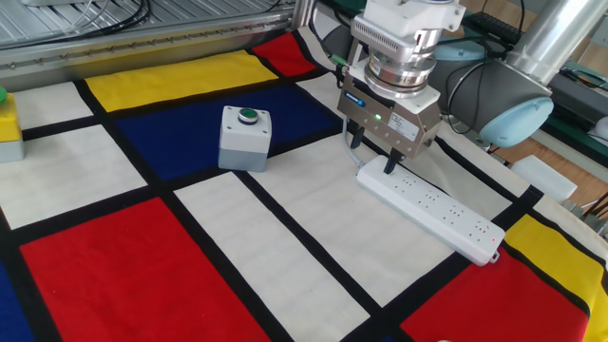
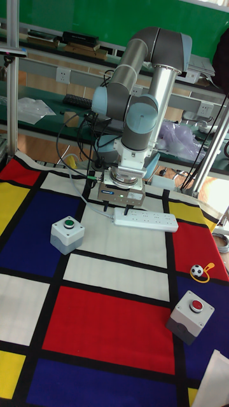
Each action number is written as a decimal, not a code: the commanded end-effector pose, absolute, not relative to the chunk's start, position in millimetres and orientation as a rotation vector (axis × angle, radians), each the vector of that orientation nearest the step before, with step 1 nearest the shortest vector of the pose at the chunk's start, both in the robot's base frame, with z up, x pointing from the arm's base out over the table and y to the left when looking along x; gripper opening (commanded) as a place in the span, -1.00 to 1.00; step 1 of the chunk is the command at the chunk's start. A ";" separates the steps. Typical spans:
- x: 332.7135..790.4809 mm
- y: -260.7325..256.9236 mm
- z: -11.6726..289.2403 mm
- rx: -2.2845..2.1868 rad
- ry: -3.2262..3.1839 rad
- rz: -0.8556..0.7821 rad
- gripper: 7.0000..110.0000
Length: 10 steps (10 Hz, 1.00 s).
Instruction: Turn off the power strip by pressing the button
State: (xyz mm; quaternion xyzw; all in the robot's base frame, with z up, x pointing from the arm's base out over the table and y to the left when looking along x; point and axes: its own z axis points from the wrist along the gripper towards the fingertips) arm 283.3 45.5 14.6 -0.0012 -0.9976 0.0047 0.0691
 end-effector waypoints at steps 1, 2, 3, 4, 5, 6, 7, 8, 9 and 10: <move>284.6 47.6 14.5 -0.014 -3.006 -0.005 0.15; 285.0 47.5 14.3 -0.014 -3.008 -0.005 0.15; 285.2 47.5 13.9 -0.014 -3.008 -0.005 0.15; 284.6 47.4 13.5 -0.016 -3.005 -0.005 0.15; 284.5 47.7 13.4 -0.018 -3.005 -0.007 0.15; 284.6 48.0 13.2 -0.021 -3.005 -0.009 0.15; 284.9 48.4 12.7 -0.020 -3.005 -0.012 0.15; 285.1 48.4 12.2 -0.020 -3.005 -0.012 0.15; 285.2 48.4 12.0 -0.020 -3.005 -0.012 0.15; 285.3 48.0 11.9 -0.018 -3.005 -0.009 0.15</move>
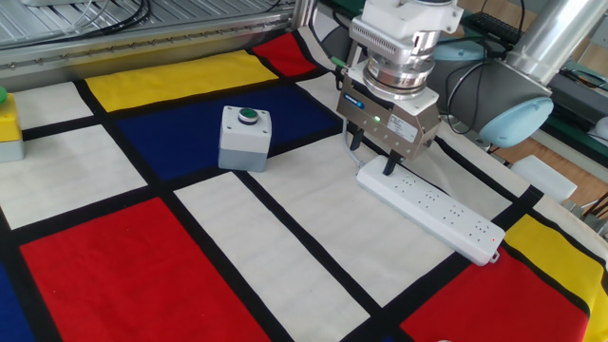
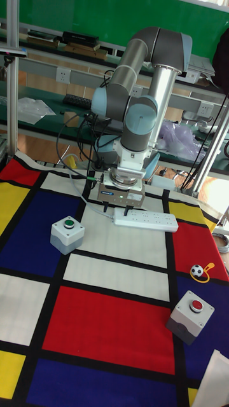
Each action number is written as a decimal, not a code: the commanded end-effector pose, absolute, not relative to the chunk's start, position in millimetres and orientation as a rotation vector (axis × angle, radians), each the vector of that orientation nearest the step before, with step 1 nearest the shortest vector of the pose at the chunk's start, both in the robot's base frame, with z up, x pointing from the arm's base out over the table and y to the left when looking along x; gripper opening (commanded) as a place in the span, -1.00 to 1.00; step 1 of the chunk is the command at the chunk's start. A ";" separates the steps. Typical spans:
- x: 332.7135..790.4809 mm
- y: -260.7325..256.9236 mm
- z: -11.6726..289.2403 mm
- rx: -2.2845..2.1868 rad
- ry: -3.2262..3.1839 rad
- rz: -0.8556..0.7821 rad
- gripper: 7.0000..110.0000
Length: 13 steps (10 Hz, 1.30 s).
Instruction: Turn off the power strip by pressing the button
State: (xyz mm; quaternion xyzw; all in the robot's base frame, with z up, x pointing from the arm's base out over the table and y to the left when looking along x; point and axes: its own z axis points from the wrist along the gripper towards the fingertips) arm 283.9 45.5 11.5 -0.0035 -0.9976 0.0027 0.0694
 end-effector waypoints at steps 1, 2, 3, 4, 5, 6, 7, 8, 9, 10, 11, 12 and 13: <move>285.4 47.6 11.8 -0.018 -3.005 -0.007 0.15; 285.4 47.6 11.7 -0.018 -3.005 -0.007 0.15; 285.4 47.6 11.7 -0.021 -3.005 -0.007 0.15; 285.4 47.6 11.7 -0.021 -3.005 -0.007 0.15; 285.4 47.6 11.7 -0.021 -3.005 -0.007 0.15; 285.5 47.6 11.6 -0.021 -3.005 -0.007 0.15; 285.4 47.7 11.9 -0.021 -3.005 -0.007 0.15; 285.4 47.4 12.5 -0.019 -3.005 -0.005 0.15; 285.5 46.9 13.4 -0.019 -3.005 0.000 0.15; 285.5 45.6 14.2 -0.017 -3.005 0.009 0.15; 285.4 43.7 15.1 -0.013 -3.005 0.018 0.15; 285.2 43.3 16.0 -0.013 -3.005 0.018 0.15; 284.7 43.3 17.2 -0.016 -3.003 0.018 0.15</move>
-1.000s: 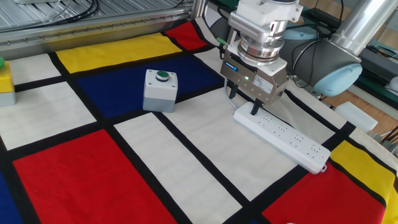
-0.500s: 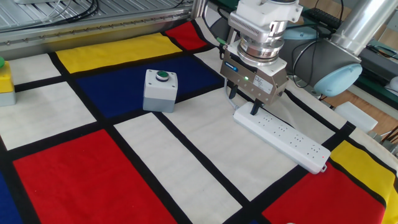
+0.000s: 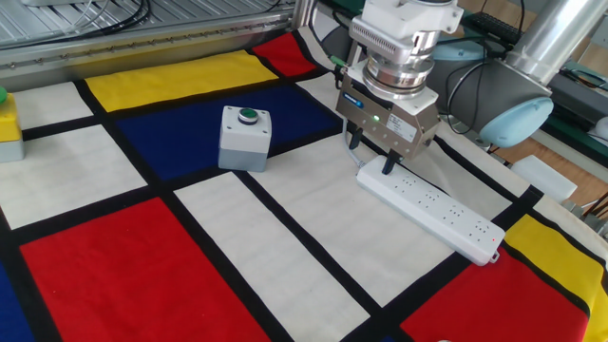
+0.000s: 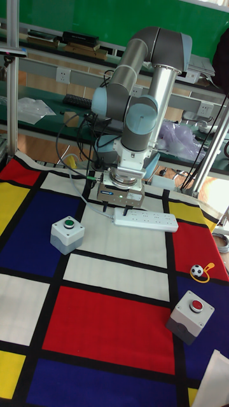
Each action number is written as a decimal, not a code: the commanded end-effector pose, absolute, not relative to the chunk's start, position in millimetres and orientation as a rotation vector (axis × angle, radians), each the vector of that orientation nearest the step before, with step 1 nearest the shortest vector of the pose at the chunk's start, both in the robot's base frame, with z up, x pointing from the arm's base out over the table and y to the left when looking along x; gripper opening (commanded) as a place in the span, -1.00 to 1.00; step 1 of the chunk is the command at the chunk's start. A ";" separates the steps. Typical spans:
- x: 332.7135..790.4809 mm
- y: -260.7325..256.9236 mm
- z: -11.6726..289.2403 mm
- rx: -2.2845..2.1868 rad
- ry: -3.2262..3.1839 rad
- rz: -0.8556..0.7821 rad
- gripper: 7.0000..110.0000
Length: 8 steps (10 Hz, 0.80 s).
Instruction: Turn off the power strip by pressing the button
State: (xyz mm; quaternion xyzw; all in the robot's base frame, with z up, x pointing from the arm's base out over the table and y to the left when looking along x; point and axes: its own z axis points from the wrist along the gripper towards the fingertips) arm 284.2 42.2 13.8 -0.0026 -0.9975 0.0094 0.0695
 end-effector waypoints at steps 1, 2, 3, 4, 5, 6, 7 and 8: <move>284.7 42.0 18.6 -0.016 -3.002 0.020 0.15; 285.6 41.4 21.6 -0.011 -2.999 0.013 0.15; 287.5 39.6 28.8 -0.001 -2.989 0.003 0.15; 291.2 39.1 40.0 0.010 -2.977 -0.018 0.15; 298.7 37.2 53.6 0.021 -2.974 -0.022 0.15; 311.5 38.0 62.6 0.041 -3.001 -0.034 0.15; 327.2 37.2 70.6 0.081 -3.040 -0.043 0.15; 343.1 35.7 77.0 0.118 -3.081 -0.052 0.15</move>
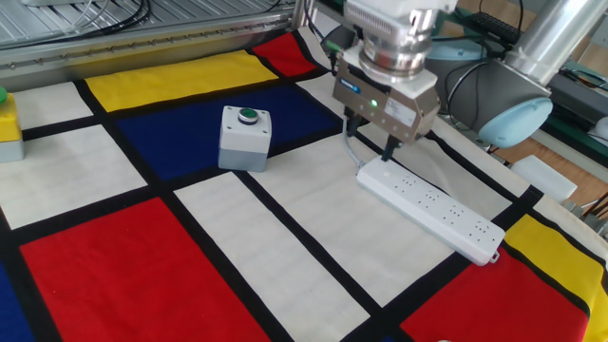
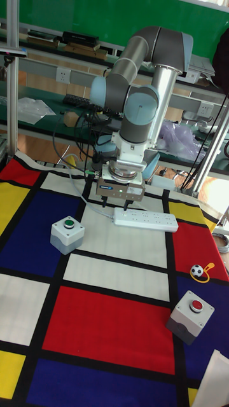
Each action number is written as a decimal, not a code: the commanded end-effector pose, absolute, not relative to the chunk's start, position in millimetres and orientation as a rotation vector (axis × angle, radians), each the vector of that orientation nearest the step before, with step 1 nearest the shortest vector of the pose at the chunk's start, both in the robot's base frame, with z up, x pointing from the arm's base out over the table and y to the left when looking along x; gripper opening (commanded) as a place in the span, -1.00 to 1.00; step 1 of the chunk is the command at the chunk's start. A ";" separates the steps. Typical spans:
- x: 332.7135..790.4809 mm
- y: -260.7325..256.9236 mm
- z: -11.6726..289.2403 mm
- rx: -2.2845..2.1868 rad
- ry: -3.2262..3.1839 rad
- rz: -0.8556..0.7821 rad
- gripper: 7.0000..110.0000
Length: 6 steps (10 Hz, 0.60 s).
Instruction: Turn off the power strip by pressing the button
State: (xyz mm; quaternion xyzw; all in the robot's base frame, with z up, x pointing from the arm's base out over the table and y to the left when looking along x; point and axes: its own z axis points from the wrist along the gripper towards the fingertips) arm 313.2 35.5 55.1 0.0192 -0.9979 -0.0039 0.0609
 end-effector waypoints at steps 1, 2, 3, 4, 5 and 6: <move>361.2 35.8 81.4 0.145 -3.117 -0.077 0.15; 378.2 37.0 82.6 0.158 -3.138 -0.095 0.15; 398.1 36.3 81.7 0.163 -3.155 -0.087 0.15; 419.3 34.6 77.0 0.166 -3.167 -0.067 0.15; 444.1 34.2 69.0 0.164 -3.183 -0.047 0.15; 459.9 37.6 62.4 0.155 -3.192 -0.051 0.15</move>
